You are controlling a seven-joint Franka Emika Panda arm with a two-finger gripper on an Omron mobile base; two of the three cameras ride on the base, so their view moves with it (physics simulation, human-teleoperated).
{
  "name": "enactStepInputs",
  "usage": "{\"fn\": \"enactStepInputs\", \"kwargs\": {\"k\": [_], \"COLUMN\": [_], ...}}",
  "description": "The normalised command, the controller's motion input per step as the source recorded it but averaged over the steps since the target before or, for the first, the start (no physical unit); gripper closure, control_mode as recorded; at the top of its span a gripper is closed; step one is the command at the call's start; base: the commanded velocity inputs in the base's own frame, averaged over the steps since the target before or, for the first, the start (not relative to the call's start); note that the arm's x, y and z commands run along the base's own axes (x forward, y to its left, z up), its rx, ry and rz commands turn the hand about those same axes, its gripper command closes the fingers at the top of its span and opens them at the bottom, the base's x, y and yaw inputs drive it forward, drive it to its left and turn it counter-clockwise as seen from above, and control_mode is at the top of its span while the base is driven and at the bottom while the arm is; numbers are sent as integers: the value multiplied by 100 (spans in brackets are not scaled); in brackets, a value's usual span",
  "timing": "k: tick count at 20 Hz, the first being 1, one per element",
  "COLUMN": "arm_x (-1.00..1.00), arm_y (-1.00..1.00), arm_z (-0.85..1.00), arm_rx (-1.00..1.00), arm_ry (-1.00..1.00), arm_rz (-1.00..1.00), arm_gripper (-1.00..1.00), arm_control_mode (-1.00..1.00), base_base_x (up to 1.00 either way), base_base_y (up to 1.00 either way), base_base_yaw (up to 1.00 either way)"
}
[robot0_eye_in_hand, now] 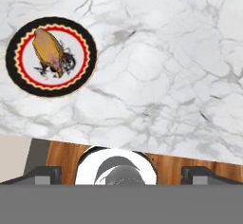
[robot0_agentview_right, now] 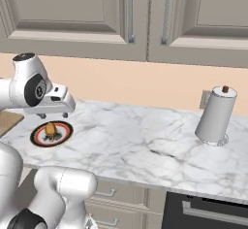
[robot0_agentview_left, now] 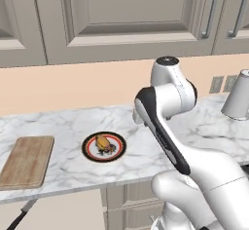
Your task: Pick up the knife from the drawer and place it on the cutting board. Then place the meat from the plate to the cutting board.
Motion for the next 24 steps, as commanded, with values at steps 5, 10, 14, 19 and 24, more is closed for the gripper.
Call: {"fn": "enactStepInputs", "kwargs": {"k": [5, 10, 14, 19, 24], "arm_x": [-16, -7, -18, -33, -27], "arm_y": [75, 82, 51, 7, 22], "arm_z": [-20, -29, -39, -58, -51], "arm_rx": [0, 0, 0, 7, 8], "arm_ry": [2, 4, 8, 6, 6], "arm_rz": [1, -1, 0, 3, 1], "arm_gripper": [-100, -100, -100, -100, -100], "arm_control_mode": [-100, -100, -100, -100, -100], "base_base_x": [0, 0, 0, 0, 0], "base_base_y": [0, 0, 0, 0, 0], "base_base_yaw": [0, 0, 0, 0, 0]}}
